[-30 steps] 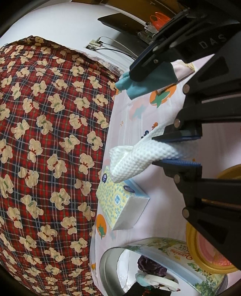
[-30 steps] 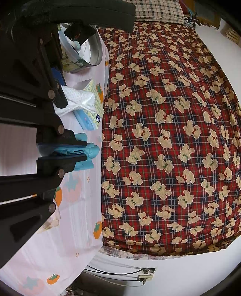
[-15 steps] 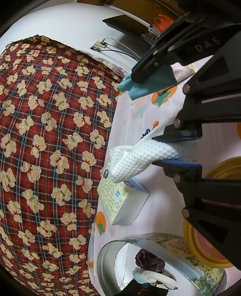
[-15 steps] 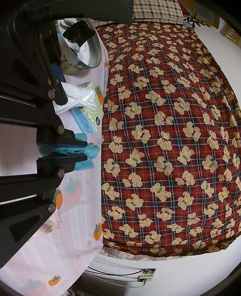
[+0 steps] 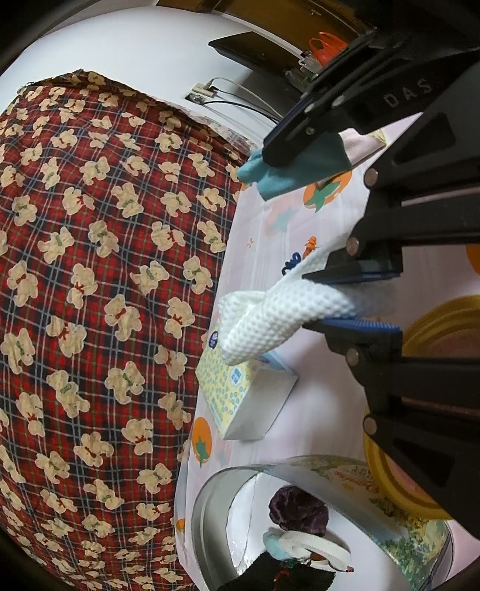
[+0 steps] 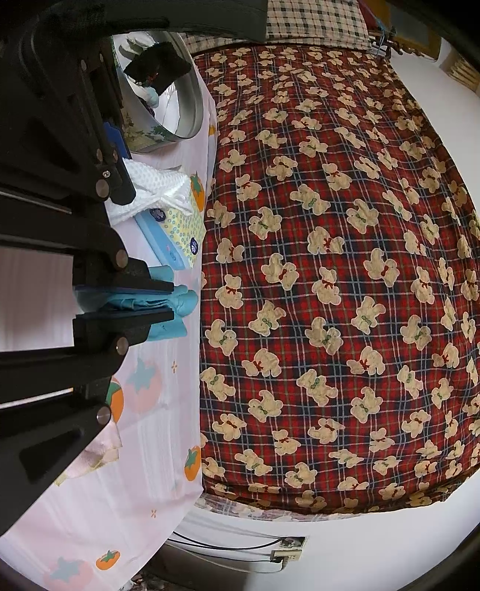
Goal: Organize soft objects
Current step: 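Carry the white scrubber with the left gripper to the tin while the right gripper carries the teal cloth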
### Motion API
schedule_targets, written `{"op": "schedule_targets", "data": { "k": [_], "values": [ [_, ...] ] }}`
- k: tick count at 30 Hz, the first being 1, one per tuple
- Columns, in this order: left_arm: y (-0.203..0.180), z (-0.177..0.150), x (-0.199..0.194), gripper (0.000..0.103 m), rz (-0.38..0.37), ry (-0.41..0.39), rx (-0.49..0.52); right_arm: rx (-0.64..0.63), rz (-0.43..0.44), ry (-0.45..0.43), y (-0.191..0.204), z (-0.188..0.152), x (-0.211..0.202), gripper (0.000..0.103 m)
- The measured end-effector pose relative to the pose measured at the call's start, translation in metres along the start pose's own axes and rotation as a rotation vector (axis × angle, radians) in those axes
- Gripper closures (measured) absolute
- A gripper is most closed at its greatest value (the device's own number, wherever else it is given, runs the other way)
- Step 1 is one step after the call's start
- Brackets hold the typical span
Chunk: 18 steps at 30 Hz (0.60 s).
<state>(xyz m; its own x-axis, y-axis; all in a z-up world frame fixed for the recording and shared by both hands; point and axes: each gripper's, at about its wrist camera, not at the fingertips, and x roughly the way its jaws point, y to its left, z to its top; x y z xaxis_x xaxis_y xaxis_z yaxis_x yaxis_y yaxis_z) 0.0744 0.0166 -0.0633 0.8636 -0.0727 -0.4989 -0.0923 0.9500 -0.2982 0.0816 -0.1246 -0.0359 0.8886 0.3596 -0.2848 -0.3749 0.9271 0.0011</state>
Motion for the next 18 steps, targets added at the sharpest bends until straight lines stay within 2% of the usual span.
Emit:
{"op": "schedule_targets", "data": {
  "k": [9,18],
  "values": [
    [-0.001,0.001,-0.011,0.089,0.008,-0.041,0.034,-0.002,0.016,-0.006,0.006,0.0,-0.002,0.095],
    [0.005,0.0,-0.017,0.089,-0.001,-0.055,0.014,-0.007,0.035,-0.011,0.014,0.0,-0.003,0.095]
  ]
}}
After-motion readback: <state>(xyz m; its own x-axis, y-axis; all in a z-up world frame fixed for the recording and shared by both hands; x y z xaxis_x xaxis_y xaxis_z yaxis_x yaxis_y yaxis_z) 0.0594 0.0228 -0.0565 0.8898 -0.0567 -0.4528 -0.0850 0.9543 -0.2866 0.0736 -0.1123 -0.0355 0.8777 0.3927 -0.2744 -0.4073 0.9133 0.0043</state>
